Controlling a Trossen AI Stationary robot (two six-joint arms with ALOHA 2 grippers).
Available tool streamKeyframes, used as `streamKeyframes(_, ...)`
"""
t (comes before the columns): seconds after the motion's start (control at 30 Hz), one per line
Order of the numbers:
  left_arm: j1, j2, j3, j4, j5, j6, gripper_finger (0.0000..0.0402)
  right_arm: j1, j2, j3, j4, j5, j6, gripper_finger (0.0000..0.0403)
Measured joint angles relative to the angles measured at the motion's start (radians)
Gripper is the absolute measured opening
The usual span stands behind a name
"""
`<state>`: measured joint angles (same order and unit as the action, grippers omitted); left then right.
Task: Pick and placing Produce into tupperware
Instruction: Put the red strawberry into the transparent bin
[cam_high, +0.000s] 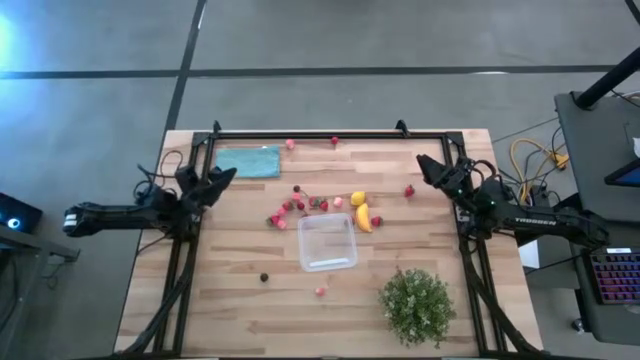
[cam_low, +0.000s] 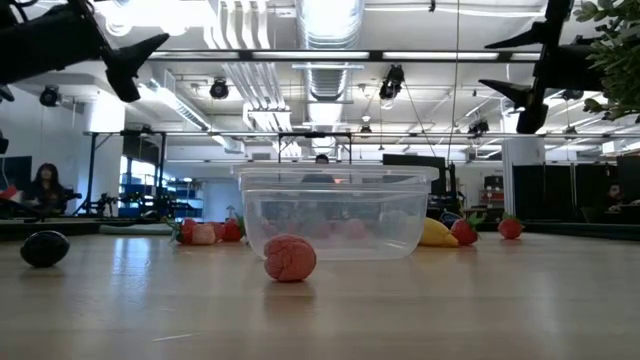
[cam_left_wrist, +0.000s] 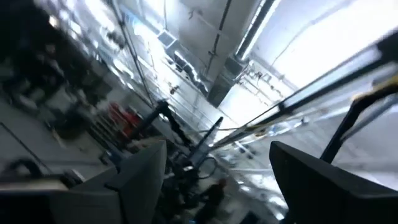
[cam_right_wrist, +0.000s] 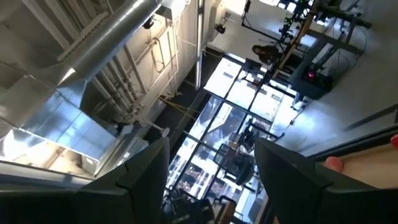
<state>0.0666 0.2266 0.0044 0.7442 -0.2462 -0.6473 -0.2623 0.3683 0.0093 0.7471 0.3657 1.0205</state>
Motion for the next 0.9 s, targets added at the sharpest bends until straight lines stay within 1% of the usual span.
streamKeyframes(0.07, 0.000, 0.006, 0.000, 0.006, -0.002, -0.002, 0.0272, 0.001, 0.002, 0.004, -0.007, -0.011, 0.001, 0.0228)
streamKeyframes(0.17, 0.000, 0.013, 0.002, 0.067, -0.002, -0.001, 0.0272, 0.002, 0.023, 0.062, -0.057, -0.032, -0.036, 0.0228)
streamKeyframes(0.2, 0.000, 0.016, 0.006, 0.078, -0.002, 0.003, 0.0272, 0.002, 0.032, 0.095, -0.104, -0.033, -0.060, 0.0228)
streamKeyframes(0.27, 0.000, 0.026, 0.036, 0.032, 0.003, 0.053, 0.0272, 0.001, 0.057, 0.186, -0.255, -0.032, -0.106, 0.0228)
streamKeyframes(0.33, 0.000, 0.042, 0.094, -0.102, 0.013, 0.102, 0.0272, -0.007, 0.089, 0.291, -0.489, -0.021, -0.128, 0.0228)
streamKeyframes(0.4, 0.000, 0.058, 0.169, -0.375, 0.013, 0.100, 0.0272, -0.022, 0.130, 0.403, -0.774, -0.010, -0.118, 0.0228)
streamKeyframes(0.5, 0.001, 0.110, 0.287, -0.828, 0.013, 0.012, 0.0272, -0.051, 0.205, 0.550, -1.160, -0.006, -0.073, 0.0228)
streamKeyframes(0.53, 0.001, 0.131, 0.324, -0.954, 0.013, -0.023, 0.0272, -0.058, 0.228, 0.588, -1.254, -0.006, -0.066, 0.0228)
streamKeyframes(0.6, 0.001, 0.175, 0.382, -1.134, 0.013, -0.077, 0.0272, -0.070, 0.273, 0.657, -1.390, -0.005, -0.054, 0.0228)
streamKeyframes(0.67, 0.001, 0.216, 0.422, -1.214, 0.012, -0.095, 0.0272, -0.081, 0.312, 0.707, -1.479, 0.001, -0.052, 0.0228)
streamKeyframes(0.73, 0.001, 0.243, 0.447, -1.218, 0.015, -0.097, 0.0272, -0.094, 0.346, 0.749, -1.534, 0.002, -0.044, 0.0228)
streamKeyframes(0.8, 0.001, 0.258, 0.464, -1.202, 0.039, -0.097, 0.0272, -0.107, 0.375, 0.778, -1.589, 0.003, -0.036, 0.0228)
streamKeyframes(0.83, 0.001, 0.262, 0.471, -1.196, 0.065, -0.098, 0.0272, -0.113, 0.389, 0.789, -1.615, 0.003, -0.037, 0.0228)
streamKeyframes(0.9, 0.001, 0.265, 0.484, -1.190, 0.149, -0.084, 0.0272, -0.116, 0.420, 0.810, -1.673, 0.001, -0.036, 0.0228)
